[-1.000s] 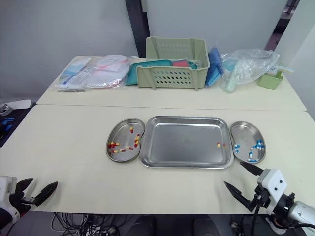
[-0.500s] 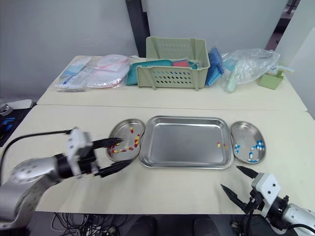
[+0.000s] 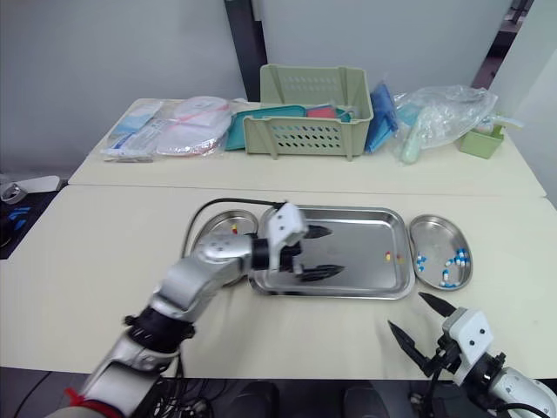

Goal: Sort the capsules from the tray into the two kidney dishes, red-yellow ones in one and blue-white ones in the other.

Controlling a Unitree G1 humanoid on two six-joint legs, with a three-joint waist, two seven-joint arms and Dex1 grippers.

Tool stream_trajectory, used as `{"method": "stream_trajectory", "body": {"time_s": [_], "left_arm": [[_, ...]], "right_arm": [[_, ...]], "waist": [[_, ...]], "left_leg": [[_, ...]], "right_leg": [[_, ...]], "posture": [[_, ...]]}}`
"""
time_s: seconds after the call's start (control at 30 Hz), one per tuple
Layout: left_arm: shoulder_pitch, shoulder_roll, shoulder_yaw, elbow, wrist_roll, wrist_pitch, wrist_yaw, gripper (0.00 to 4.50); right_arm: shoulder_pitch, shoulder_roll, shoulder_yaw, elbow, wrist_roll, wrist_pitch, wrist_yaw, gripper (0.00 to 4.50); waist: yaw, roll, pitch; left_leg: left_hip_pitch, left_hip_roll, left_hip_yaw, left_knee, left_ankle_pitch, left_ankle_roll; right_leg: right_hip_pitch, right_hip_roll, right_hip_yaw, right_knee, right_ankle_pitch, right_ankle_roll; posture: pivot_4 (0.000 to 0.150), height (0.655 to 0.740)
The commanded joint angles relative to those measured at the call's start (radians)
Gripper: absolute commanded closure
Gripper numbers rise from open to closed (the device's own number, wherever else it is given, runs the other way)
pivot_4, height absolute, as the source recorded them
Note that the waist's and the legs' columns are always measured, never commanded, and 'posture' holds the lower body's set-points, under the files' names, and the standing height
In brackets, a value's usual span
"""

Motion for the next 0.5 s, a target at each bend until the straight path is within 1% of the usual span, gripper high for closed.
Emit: {"method": "stream_trajectory", "body": {"time_s": [0.03,0.17,0.37,0.5], "left_arm": [[-0.065,-0.087,-0.027,0.132,0.062,-0.074,0.027,0.04],[-0.134,-0.173,-0.04,0.312,0.118,-0.158,0.025,0.04],[-0.24,-0.291,-0.014,0.6,0.181,-0.273,0.052,0.04],[-0.28,-0.343,-0.001,0.73,0.214,-0.34,0.062,0.04]], "right_arm": [[0.008,0.004,0.007,-0.048,-0.009,0.004,-0.029,0.0],[0.025,0.017,0.022,-0.066,-0.019,0.004,-0.054,0.0],[0.073,0.04,0.047,-0.114,-0.042,0.009,-0.095,0.0],[0.095,0.044,0.062,-0.148,-0.053,0.021,-0.118,0.0]], "waist": [[-0.003,0.0,0.0],[-0.003,0.0,0.0],[0.0,0.0,0.0],[-0.001,0.0,0.0]], "left_leg": [[0.0,0.0,0.0,0.0,0.0,0.0],[0.0,0.0,0.0,0.0,0.0,0.0],[0.0,-0.001,0.0,0.0,0.0,0.0],[-0.001,-0.001,0.0,0.0,0.0,0.0]], "right_leg": [[0.0,0.0,0.0,0.0,0.0,0.0],[0.0,0.0,0.0,0.0,0.0,0.0],[0.0,0.0,0.0,0.0,0.0,0.0],[-0.001,0.0,0.0,0.0,0.0,0.0]], "posture": [[0.15,0.739],[0.15,0.739],[0.15,0.739],[0.15,0.739]]}}
